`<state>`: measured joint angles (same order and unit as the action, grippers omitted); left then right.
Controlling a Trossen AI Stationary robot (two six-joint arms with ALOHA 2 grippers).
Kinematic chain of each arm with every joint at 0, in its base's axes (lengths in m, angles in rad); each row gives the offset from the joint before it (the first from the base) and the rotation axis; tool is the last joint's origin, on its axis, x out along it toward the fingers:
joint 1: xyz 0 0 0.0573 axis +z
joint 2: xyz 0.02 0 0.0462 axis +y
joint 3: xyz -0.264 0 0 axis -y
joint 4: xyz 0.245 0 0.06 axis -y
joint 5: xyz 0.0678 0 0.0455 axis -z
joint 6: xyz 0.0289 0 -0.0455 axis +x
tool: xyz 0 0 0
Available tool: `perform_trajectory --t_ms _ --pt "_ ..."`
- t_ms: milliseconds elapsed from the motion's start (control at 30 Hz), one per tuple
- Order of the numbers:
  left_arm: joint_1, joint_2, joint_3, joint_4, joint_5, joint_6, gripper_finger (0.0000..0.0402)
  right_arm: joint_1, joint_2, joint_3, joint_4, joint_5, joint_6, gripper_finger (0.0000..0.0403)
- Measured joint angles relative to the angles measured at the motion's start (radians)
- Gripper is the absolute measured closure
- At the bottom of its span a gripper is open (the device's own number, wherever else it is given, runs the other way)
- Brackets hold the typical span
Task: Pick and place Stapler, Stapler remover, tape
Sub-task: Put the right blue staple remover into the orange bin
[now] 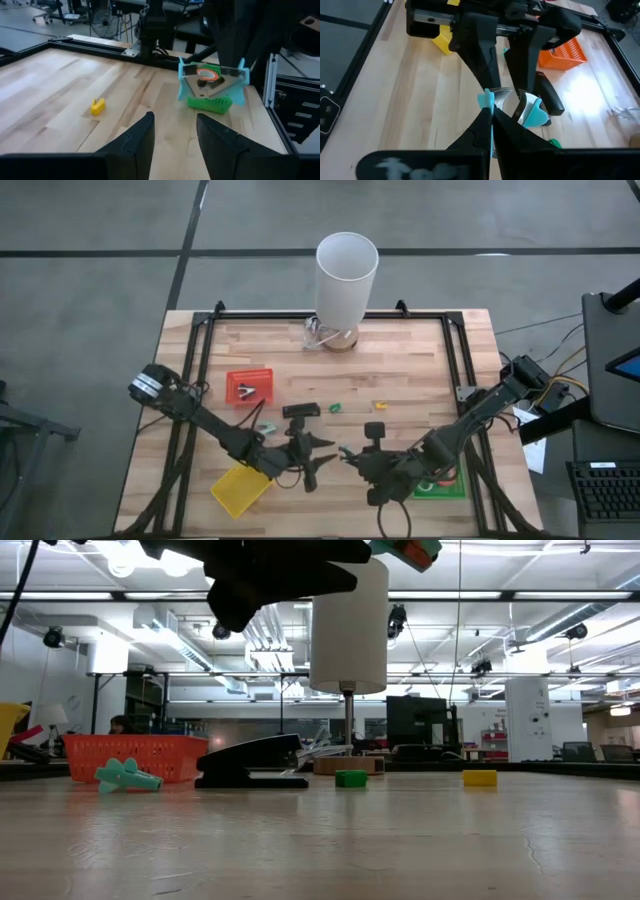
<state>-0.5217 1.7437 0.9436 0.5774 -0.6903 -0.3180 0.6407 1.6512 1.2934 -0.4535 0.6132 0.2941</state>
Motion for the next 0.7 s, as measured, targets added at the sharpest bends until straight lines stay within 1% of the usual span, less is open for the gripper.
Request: perform_trajectory --t_ms 267,567,700 --pt "0.005 -0.001 0.000 0.050 -0.007 0.025 0.0252 0.000 0.011 0.000 0.022 -0.006 -0.008 0.0394" --pt "0.007 0.000 0.000 0.051 0.001 0.036 0.0253 -0.004 0.020 -0.001 0.026 -0.007 -0.014 0.0394" --pt "0.012 0.001 0.000 0.051 0.029 0.040 0.0265 -0.004 0.020 -0.001 0.027 -0.008 -0.014 0.0394"
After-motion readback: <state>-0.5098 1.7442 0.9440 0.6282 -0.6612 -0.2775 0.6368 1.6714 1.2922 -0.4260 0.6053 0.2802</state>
